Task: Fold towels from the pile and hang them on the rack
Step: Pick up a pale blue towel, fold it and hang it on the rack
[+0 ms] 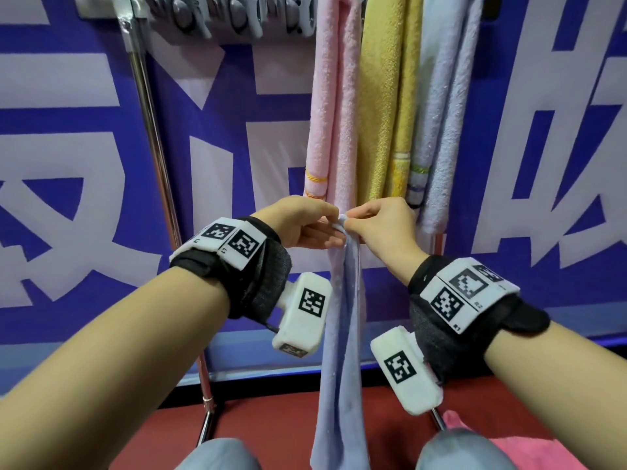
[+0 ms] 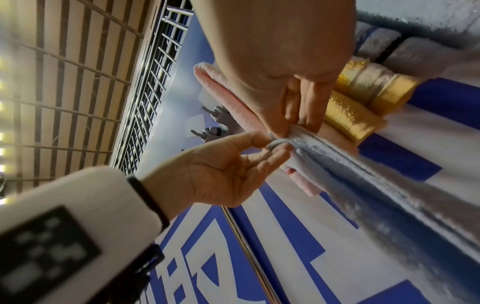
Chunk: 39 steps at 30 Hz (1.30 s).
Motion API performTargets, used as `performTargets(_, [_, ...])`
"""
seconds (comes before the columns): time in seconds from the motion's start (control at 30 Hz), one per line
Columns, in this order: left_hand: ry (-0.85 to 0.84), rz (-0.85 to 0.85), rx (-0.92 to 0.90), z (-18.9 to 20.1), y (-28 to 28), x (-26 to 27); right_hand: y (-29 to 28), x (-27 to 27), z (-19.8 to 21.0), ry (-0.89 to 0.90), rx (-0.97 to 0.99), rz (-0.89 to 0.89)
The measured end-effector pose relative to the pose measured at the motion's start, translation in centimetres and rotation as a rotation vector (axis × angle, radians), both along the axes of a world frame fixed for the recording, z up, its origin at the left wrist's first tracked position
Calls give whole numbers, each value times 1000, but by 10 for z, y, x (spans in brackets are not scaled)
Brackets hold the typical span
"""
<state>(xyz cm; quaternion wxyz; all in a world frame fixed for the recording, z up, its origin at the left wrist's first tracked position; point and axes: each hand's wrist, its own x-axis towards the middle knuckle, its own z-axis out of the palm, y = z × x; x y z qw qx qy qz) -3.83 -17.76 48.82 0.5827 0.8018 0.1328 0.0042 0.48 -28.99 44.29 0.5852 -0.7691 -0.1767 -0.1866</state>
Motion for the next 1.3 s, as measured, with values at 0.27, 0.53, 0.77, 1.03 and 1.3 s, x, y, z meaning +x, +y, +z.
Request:
performTargets(0.27, [58,6,-103,-7,2,-2,-3,-12,-10,-108,-132,18])
performTargets(0.53, [129,-44,-112,-7,5,-3,2,-18,-18,-224,-274,-61])
performTargets(0.77, [132,-28,-53,-6,8,-2,6,-14,-16,-244,-430,-82])
performTargets(1.03, [-44,-28,128,-10,4,-6,7,1,-10,-193,-428,-89])
performTargets(1.3, [-586,-186,721,-28,19,4,-11,7,25,-97,-319,-1])
